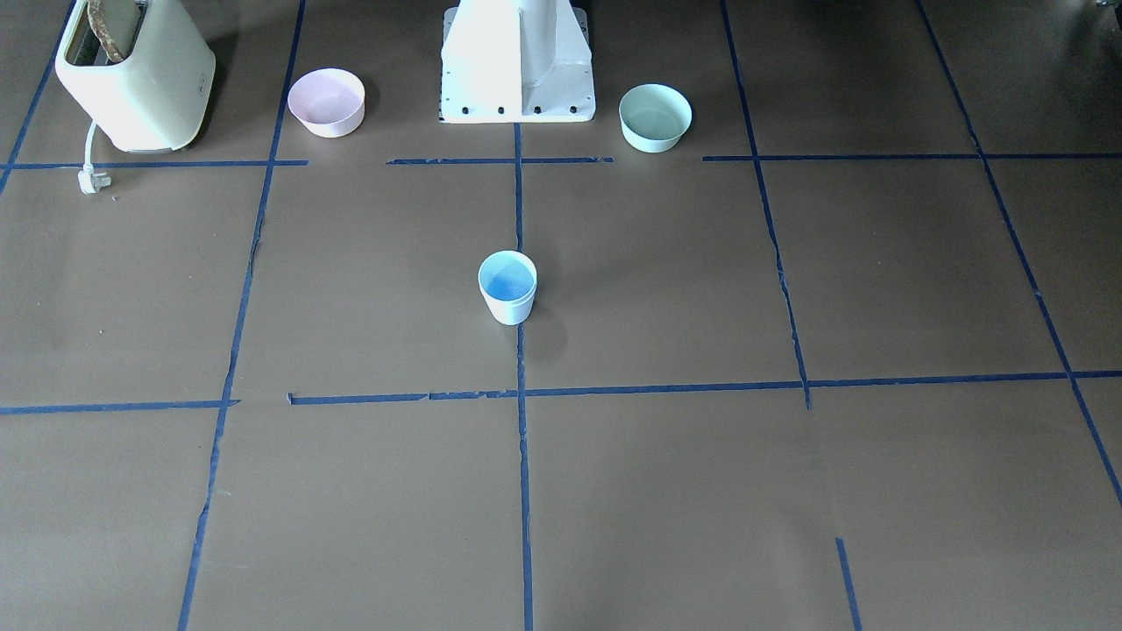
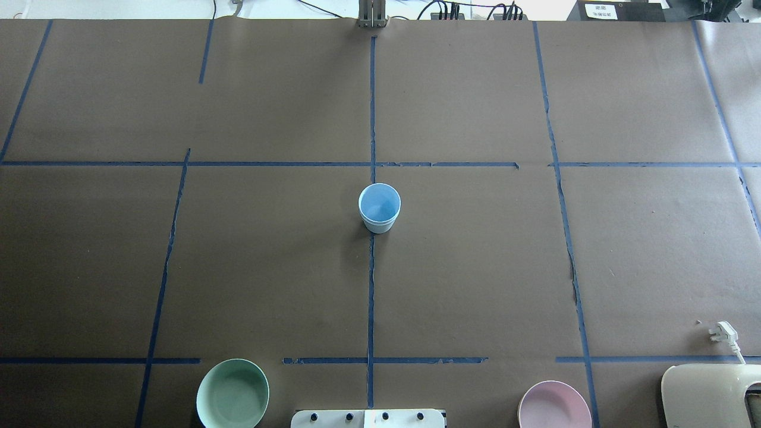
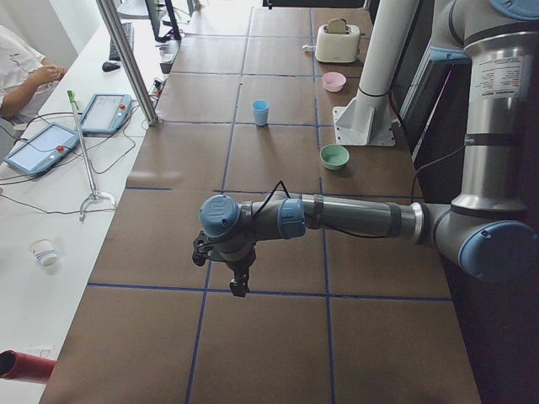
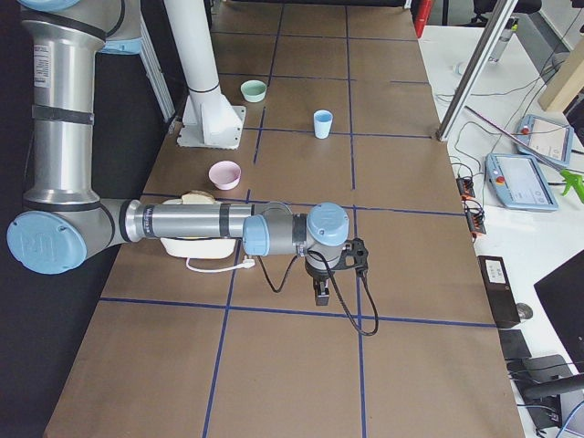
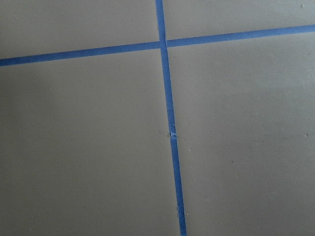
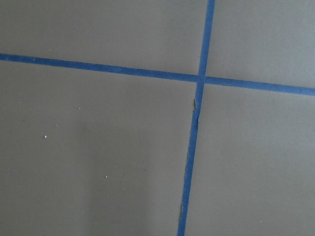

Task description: Stack blue cups with both arms

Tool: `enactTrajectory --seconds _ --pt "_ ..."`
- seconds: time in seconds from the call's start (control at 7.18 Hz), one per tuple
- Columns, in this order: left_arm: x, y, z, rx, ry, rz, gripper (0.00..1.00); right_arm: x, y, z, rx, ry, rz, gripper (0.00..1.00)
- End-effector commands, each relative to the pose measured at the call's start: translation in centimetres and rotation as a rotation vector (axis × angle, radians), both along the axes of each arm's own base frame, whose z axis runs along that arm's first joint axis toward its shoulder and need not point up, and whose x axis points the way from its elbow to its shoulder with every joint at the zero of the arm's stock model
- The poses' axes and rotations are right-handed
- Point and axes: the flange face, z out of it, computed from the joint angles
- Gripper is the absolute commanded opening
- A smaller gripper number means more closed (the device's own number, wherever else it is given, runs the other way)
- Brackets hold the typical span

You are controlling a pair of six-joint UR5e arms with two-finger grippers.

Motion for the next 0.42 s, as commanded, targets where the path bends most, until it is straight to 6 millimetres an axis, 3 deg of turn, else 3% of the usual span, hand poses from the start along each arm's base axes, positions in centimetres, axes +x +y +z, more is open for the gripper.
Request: enactTrajectory --seconds 0.0,0.28 --pt "0.05 -0.35 -0.21 0.008 -0.002 0.003 1.0 0.0 -0.25 -0.29 0.007 0.001 0.001 1.0" --pt "-0.48 -0.23 0.29 0.01 -0.066 0.011 1.0 0.02 -0.41 -0.41 0.012 0.006 0.001 1.0"
